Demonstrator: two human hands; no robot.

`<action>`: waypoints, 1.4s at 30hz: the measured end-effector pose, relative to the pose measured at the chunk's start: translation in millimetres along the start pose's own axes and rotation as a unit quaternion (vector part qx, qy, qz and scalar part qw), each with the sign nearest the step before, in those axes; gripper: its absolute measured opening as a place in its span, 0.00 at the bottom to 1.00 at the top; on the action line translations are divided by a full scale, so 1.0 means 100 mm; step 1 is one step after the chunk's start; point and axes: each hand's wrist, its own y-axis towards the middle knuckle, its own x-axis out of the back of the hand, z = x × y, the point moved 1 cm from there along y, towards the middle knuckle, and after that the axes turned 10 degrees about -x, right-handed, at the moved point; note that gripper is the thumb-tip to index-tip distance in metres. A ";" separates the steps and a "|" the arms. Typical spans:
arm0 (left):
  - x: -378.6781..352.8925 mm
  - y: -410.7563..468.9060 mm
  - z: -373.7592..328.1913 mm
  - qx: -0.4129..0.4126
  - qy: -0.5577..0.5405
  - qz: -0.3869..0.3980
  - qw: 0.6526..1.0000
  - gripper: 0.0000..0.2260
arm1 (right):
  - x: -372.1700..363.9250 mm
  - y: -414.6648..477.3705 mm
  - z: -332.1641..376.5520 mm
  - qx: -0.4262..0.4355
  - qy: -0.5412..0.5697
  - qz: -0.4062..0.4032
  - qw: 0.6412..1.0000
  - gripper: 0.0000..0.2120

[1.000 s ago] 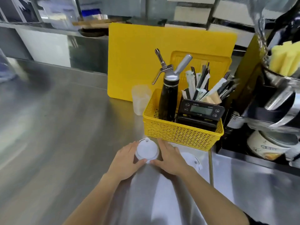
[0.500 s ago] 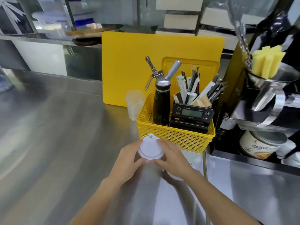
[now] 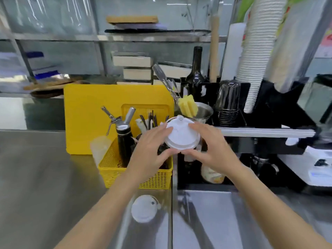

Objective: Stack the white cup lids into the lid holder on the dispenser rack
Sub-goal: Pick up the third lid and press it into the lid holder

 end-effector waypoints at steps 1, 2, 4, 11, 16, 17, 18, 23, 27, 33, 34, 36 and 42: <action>-0.08 0.15 -0.12 -0.013 -0.002 0.008 1.000 0.27 | 0.18 -0.01 -0.10 -0.006 -0.007 -0.006 1.000 0.32; -0.17 0.30 -0.23 -0.024 -0.002 0.015 1.000 0.28 | 0.35 -0.03 -0.21 -0.011 -0.013 -0.014 1.000 0.32; -0.37 0.59 -0.45 -0.044 -0.008 0.023 0.999 0.29 | 0.69 -0.08 -0.43 -0.019 -0.029 -0.040 0.999 0.33; -1.26 1.45 -1.04 -0.085 -0.077 0.070 0.991 0.25 | 1.59 -0.22 -1.31 -0.072 -0.111 -0.079 0.988 0.34; -1.84 2.03 -1.33 -0.107 -0.083 0.105 0.985 0.23 | 2.06 -0.23 -1.93 -0.133 -0.123 -0.066 0.981 0.31; -1.94 2.13 -1.37 -0.109 -0.082 0.112 0.984 0.23 | 2.13 -0.21 -2.04 -0.143 -0.127 -0.065 0.979 0.31; -2.02 2.22 -1.41 -0.111 -0.079 0.118 0.984 0.22 | 2.18 -0.18 -2.15 -0.150 -0.131 -0.063 0.978 0.31; -2.38 2.51 -1.47 -0.124 -0.046 0.146 0.980 0.18 | 2.29 -0.09 -2.57 -0.175 -0.143 -0.051 0.973 0.29; -2.61 2.61 -1.35 -0.106 -0.008 0.167 0.980 0.18 | 2.25 -0.02 -2.79 -0.178 -0.160 -0.028 0.971 0.29; -2.69 2.56 -1.27 -0.102 0.041 0.190 0.976 0.19 | 2.14 -0.01 -2.90 -0.168 -0.171 0.003 0.971 0.30; -2.69 2.56 -1.28 -0.106 0.050 0.190 0.975 0.19 | 2.14 -0.01 -2.90 -0.165 -0.178 0.002 0.970 0.30; -2.69 2.55 -1.26 -0.112 0.059 0.196 0.972 0.19 | 2.14 -0.02 -2.87 -0.163 -0.190 0.006 0.968 0.30; -2.74 2.53 -1.21 -0.120 0.072 0.227 0.964 0.21 | 2.14 -0.07 -2.78 -0.174 -0.180 0.027 0.968 0.32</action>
